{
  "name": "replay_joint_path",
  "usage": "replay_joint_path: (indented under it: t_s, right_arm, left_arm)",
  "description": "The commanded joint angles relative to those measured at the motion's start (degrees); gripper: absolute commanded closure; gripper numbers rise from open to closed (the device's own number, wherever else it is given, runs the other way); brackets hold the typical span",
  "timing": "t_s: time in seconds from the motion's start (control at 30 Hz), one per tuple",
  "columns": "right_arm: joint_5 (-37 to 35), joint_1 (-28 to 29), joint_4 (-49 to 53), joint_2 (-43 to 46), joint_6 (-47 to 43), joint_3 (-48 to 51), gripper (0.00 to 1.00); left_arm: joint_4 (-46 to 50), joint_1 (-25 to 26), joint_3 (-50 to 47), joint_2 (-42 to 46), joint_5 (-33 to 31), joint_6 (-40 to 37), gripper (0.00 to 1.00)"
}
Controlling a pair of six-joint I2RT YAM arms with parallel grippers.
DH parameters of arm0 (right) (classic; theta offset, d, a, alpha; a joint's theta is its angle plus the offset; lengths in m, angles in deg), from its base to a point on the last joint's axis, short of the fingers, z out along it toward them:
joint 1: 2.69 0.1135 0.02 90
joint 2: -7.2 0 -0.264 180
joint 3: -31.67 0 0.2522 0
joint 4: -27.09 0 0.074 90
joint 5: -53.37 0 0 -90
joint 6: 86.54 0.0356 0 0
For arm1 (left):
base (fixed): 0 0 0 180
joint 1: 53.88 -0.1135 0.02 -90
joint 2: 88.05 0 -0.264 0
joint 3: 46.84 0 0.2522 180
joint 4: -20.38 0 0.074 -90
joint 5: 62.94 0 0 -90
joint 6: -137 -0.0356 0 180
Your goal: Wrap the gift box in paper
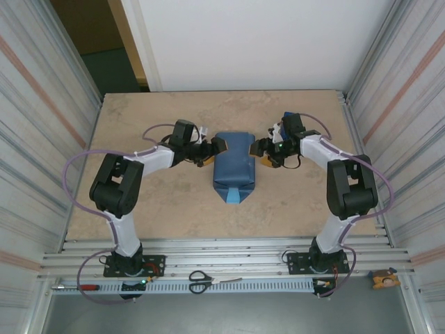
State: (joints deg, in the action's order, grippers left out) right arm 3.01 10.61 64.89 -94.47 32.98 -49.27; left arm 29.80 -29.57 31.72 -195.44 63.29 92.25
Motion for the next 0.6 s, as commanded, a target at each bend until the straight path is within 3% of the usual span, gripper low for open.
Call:
replay_joint_path:
  t_s: [0.0, 0.2, 0.57]
  right_arm:
    - [2.93, 1.33, 0.03, -2.14, -0.33, -0.01, 0.3]
    - [1.34, 3.02, 0.67, -3.53, -0.72, 0.0, 0.29]
    - [3.59, 3.69, 1.36, -2.58, -2.48, 0.86, 0.3]
  left_arm:
    - [-0.25, -0.17, -0.34, 0.18, 1.83, -0.14, 0.06]
    - [4.53, 0.02, -2.52, 2.46, -2.17, -2.42, 0.02]
    - [5.42, 3.74, -6.21, 4.34, -0.98, -3.33, 0.11]
